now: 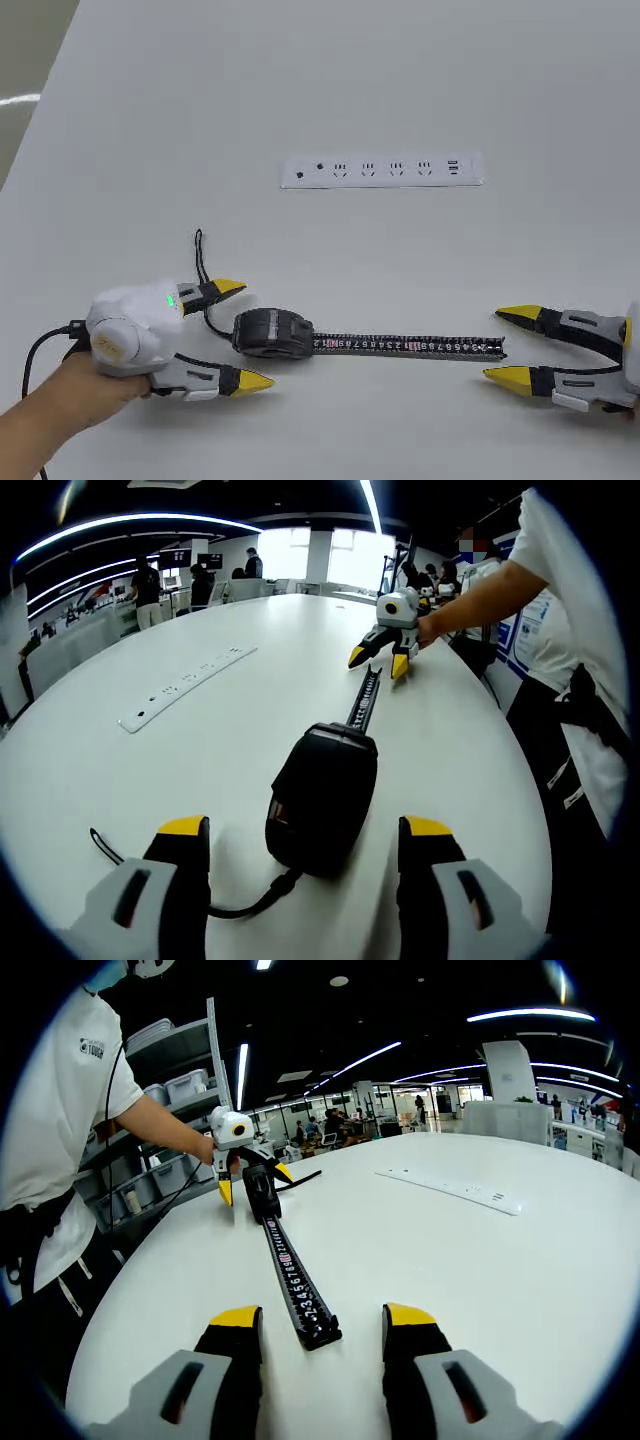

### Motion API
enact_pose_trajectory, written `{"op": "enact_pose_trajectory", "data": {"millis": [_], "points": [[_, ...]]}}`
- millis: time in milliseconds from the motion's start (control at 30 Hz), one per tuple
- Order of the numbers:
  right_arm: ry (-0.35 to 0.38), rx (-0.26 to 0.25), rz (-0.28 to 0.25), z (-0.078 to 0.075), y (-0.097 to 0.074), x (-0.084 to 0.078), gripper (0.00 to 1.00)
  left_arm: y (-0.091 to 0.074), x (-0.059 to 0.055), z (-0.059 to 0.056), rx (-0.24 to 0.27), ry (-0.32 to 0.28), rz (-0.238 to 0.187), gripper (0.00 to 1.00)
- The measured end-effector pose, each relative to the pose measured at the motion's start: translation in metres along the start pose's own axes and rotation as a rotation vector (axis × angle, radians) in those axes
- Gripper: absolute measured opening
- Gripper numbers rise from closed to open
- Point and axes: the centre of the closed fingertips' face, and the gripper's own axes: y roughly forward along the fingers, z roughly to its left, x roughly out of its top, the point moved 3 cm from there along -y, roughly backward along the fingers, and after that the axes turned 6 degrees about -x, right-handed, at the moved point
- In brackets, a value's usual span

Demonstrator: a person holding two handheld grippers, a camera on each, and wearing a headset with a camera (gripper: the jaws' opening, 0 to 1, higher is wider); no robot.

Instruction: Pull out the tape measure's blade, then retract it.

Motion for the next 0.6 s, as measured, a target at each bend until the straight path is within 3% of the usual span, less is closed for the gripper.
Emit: {"op": "enact_pose_trajectory", "data": {"millis": [600], "points": [[0.03, -0.074, 0.011, 0.0094, 0.0033, 0.0019, 0.48, -0.0002, 0.003, -0.0011, 0.062, -0.03, -0.014, 0.73]]}}
